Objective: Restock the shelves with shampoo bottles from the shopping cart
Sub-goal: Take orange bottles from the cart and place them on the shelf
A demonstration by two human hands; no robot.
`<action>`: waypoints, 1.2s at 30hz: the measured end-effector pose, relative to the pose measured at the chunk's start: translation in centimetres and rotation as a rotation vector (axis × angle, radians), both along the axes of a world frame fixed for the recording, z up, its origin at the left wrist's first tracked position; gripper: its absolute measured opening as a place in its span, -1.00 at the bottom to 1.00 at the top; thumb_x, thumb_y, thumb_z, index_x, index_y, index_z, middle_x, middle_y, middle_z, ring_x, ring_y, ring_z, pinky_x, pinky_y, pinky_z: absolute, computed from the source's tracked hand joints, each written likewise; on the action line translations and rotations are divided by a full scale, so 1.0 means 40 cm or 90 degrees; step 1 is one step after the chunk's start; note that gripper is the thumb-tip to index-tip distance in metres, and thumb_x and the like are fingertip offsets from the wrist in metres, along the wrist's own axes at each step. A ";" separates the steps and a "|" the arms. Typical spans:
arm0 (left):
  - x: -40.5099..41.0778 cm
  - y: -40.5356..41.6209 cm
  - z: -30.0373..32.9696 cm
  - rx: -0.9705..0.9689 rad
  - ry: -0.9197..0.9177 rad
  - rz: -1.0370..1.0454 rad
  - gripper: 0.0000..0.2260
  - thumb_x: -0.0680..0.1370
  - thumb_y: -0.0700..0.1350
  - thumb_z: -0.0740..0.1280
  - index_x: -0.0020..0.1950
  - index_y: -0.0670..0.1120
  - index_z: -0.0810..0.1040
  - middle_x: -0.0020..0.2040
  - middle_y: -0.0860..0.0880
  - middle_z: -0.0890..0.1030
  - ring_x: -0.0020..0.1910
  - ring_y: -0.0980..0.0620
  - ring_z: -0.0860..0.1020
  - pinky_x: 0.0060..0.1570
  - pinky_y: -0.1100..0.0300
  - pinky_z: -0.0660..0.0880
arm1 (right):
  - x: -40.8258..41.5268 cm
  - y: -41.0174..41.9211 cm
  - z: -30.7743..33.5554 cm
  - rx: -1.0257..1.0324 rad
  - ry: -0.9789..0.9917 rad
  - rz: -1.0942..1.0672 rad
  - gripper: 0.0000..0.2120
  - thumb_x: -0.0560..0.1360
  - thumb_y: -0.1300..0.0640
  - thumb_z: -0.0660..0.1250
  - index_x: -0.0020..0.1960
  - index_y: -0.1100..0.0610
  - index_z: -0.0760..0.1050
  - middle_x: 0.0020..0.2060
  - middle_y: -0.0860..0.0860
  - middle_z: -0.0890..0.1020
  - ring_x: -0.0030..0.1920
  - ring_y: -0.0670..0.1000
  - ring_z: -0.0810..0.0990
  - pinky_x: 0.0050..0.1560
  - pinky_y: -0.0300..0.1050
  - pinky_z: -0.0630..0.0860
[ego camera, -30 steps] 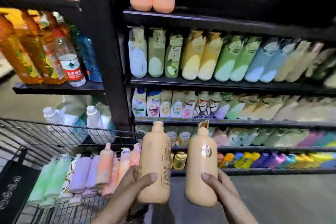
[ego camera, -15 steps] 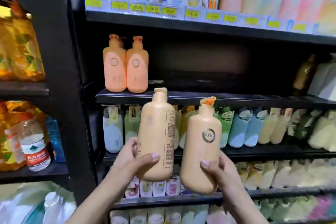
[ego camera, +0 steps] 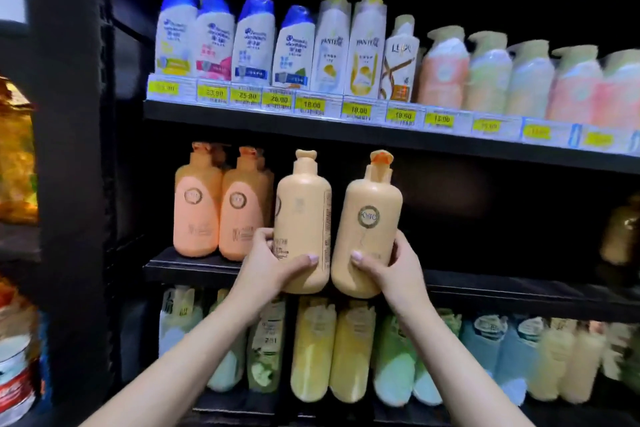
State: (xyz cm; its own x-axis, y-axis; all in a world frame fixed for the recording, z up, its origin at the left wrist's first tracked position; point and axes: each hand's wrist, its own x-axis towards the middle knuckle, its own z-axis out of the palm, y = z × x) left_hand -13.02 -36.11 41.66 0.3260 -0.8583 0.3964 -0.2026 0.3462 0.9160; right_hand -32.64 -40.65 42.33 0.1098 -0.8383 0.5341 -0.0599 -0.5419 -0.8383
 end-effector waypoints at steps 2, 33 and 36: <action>-0.006 -0.036 0.016 -0.002 -0.023 0.025 -0.14 0.00 0.24 0.47 0.20 -0.03 0.30 0.04 0.05 0.54 0.03 0.07 0.57 0.07 0.08 0.52 | 0.010 -0.045 0.003 -0.004 -0.009 0.000 -0.22 0.06 -0.19 0.50 0.21 0.07 0.45 0.04 -0.04 0.64 0.01 -0.12 0.63 -0.08 -0.28 0.54; 0.022 -0.187 -0.022 0.030 -0.095 0.001 -0.34 0.34 0.00 0.52 0.33 -0.10 0.30 0.24 -0.05 0.50 0.18 0.05 0.50 0.23 0.03 0.46 | 0.012 -0.174 -0.046 -0.012 0.078 0.033 -0.30 0.36 0.06 0.50 0.41 0.03 0.27 0.20 -0.08 0.53 0.18 -0.11 0.52 0.11 -0.19 0.48; 0.026 -0.201 -0.021 0.031 -0.091 0.021 -0.36 0.36 -0.07 0.53 0.32 -0.10 0.29 0.22 -0.04 0.53 0.17 0.02 0.52 0.23 0.03 0.46 | 0.011 -0.172 -0.046 -0.010 0.074 0.035 -0.28 0.32 0.02 0.51 0.40 0.03 0.28 0.19 -0.09 0.53 0.17 -0.12 0.52 0.09 -0.21 0.48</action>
State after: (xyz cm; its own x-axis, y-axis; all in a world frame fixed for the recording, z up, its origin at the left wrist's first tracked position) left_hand -11.99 -44.14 40.83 0.2972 -0.8674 0.3992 -0.3432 0.2931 0.8924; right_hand -32.18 -47.55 40.48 0.2178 -0.8207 0.5281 -0.1254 -0.5602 -0.8188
